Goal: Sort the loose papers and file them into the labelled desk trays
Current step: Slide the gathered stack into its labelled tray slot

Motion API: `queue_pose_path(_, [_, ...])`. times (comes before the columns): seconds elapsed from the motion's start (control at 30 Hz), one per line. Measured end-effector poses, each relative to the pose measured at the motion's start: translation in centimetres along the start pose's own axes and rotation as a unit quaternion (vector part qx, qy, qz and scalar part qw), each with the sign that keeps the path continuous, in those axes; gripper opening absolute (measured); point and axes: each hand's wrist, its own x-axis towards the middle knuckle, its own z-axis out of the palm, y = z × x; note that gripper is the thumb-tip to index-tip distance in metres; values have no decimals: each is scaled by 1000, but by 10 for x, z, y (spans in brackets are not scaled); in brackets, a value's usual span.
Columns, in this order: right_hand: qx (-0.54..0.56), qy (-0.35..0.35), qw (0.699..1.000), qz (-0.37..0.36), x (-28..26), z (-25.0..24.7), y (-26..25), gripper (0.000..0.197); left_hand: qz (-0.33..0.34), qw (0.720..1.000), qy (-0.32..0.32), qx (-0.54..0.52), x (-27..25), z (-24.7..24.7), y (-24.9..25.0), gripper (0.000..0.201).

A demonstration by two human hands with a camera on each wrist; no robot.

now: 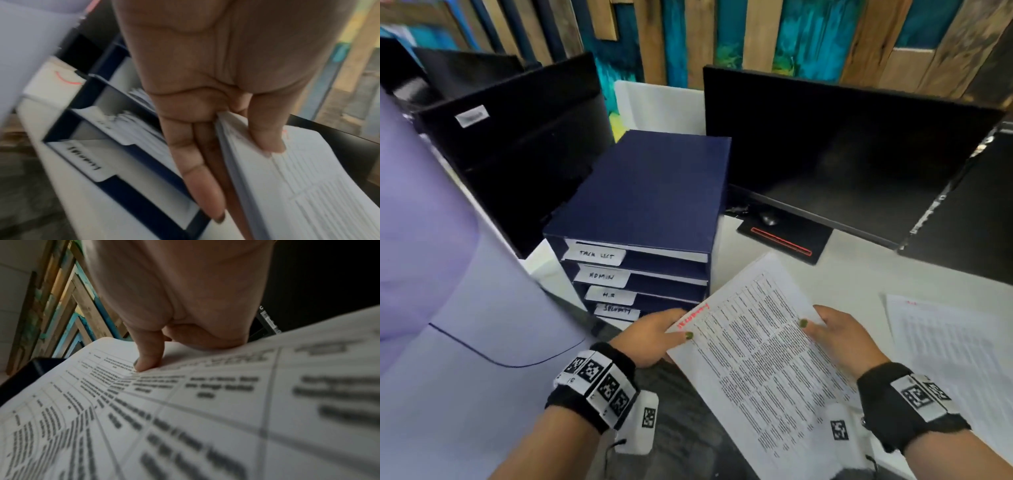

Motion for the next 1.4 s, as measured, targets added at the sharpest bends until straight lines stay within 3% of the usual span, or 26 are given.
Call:
queue_pose_path(0.2, [43,-42,998,25,-13,71,-19,18,-78,988,14,-131,-32,-37,-63,20])
queue_pose_path(0.53, [48,-74,994,69,-19,174,-27,17,-172,972,95,-125,-40,-78,-154,7])
queue_pose_path(0.77, [35,-108,985,128,-18,217,-18,23,-229,955,112,-154,-34,-69,-189,9])
queue_pose_path(0.87, [34,-93,984,150,-8,221,-15,22,-233,945,129,-190,-27,-61,-195,20])
queue_pose_path(1.0, [45,-40,983,176,10,213,-22,21,-240,935,82,-247,-22,-55,-192,32])
queue_pose_path(1.17, [113,20,971,210,37,219,-37,22,-272,942,-59,-189,-26,-46,-197,39])
queue_pose_path(1.4, [124,72,959,246,62,230,-54,35,-286,914,-78,-278,-35,-47,-211,33])
